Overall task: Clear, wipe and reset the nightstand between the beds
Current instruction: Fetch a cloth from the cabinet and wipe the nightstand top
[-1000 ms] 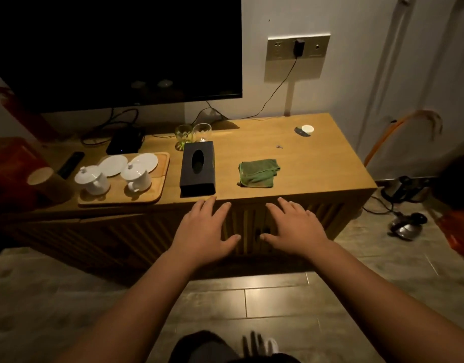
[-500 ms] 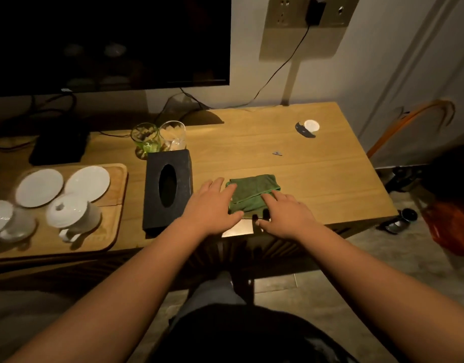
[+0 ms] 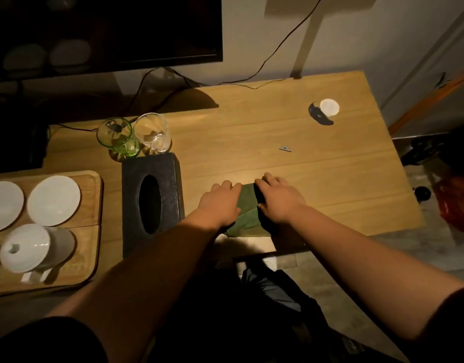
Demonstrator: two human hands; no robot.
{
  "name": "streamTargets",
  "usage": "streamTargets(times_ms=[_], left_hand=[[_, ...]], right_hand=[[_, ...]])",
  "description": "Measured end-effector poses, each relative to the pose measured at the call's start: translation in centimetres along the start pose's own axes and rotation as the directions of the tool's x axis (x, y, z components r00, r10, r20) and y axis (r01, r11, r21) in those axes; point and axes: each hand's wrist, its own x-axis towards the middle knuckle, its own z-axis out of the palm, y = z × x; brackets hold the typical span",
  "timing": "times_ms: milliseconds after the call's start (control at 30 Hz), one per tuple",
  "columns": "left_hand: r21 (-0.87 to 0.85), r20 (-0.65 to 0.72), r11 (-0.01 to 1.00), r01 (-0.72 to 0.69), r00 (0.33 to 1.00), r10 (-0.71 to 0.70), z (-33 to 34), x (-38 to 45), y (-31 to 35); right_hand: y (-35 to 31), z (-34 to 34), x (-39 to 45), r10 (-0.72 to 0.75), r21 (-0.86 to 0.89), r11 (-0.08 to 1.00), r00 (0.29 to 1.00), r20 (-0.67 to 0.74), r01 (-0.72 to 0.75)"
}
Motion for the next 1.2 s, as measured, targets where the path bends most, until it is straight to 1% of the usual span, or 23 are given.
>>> streamTargets(times_ms=[67,133,200,300,367,400,467,500,533,567,600,700,767,800,900,1000,1100,1200], left_hand=[[-0.023,-0.030,1.000,0.008,1.000,-0.009,1.0,0.1,-0.2],[-0.097,-0.030,0.995,0.029,0.999,-0.032,1.4,0.3,-0.2],[-0.190,-0.009,0.980,0.060,0.998,-0.063,1.7,0.5,-0.2],[-0.303,0.037,0.948,0.099,0.995,-0.092,2.0,0.2,0.0],[-0.355,-0.022,0.932,0.076,0.996,-0.090,2.0,-0.3,0.1],[-0.364,-0.087,0.931,0.038,0.993,-0.075,1.8,-0.6,0.2],[-0.316,-0.233,0.946,-0.077,0.972,0.001,1.2,-1.2,-0.1],[-0.248,-0.283,0.960,-0.133,0.957,0.059,1.0,-1.5,-0.4],[-0.155,-0.300,0.973,-0.173,0.946,0.120,0.8,-1.9,-0.6],[-0.061,-0.281,0.978,-0.197,0.944,0.173,0.7,-2.3,-0.9],[0.011,-0.234,0.978,-0.208,0.951,0.205,0.7,-2.7,-1.2],[0.126,-0.047,0.968,-0.217,0.973,0.225,1.7,-4.2,-1.5],[0.121,0.017,0.978,-0.170,0.985,0.170,2.5,-4.7,-1.5],[0.082,0.015,0.988,-0.131,0.991,0.130,2.7,-4.9,-1.4],[-0.009,-0.046,1.000,-0.018,0.999,0.017,2.6,-4.3,-0.2],[0.014,-0.072,0.998,0.065,0.995,-0.064,2.6,-3.3,1.5],[0.028,-0.111,0.995,0.101,0.989,-0.097,2.7,-3.0,2.3],[-0.005,-0.078,0.988,0.157,0.985,-0.157,2.9,-3.1,2.2]], right_hand=[[0.3,0.5,0.6,-0.023,-0.008,1.000,1.000,0.019,0.024],[0.5,0.9,0.7,-0.026,0.010,1.000,0.999,-0.029,0.026],[0.7,1.0,0.9,-0.010,0.042,0.999,0.998,-0.069,0.013],[0.7,1.0,0.8,0.014,0.035,0.999,0.998,-0.057,-0.012],[0.9,1.0,0.5,-0.002,0.024,1.000,0.997,-0.079,0.004],[1.0,0.9,0.2,-0.021,0.028,0.999,0.994,-0.104,0.024],[1.3,0.7,-0.7,-0.075,0.028,0.996,0.981,-0.180,0.082],[1.5,0.8,-1.1,-0.118,0.007,0.993,0.970,-0.213,0.122],[1.7,0.9,-1.6,-0.168,-0.028,0.986,0.960,-0.224,0.166],[1.9,1.2,-2.1,-0.218,-0.068,0.976,0.952,-0.213,0.208],[2.1,1.5,-2.5,-0.257,-0.104,0.965,0.949,-0.180,0.242],[2.7,2.9,-3.6,-0.308,-0.123,0.945,0.951,-0.035,0.302],[2.6,3.4,-3.8,-0.279,-0.044,0.959,0.960,0.000,0.279],[2.4,3.6,-3.8,-0.245,0.011,0.969,0.969,-0.007,0.245],[2.3,3.3,-2.9,-0.169,0.129,0.977,0.985,-0.039,0.173],[2.0,3.3,-1.8,-0.143,0.126,0.982,0.990,0.003,0.142],[1.9,3.7,-1.1,-0.070,0.116,0.991,0.996,0.053,0.064],[2.4,3.7,-1.1,-0.054,0.128,0.990,0.999,0.010,0.052]])
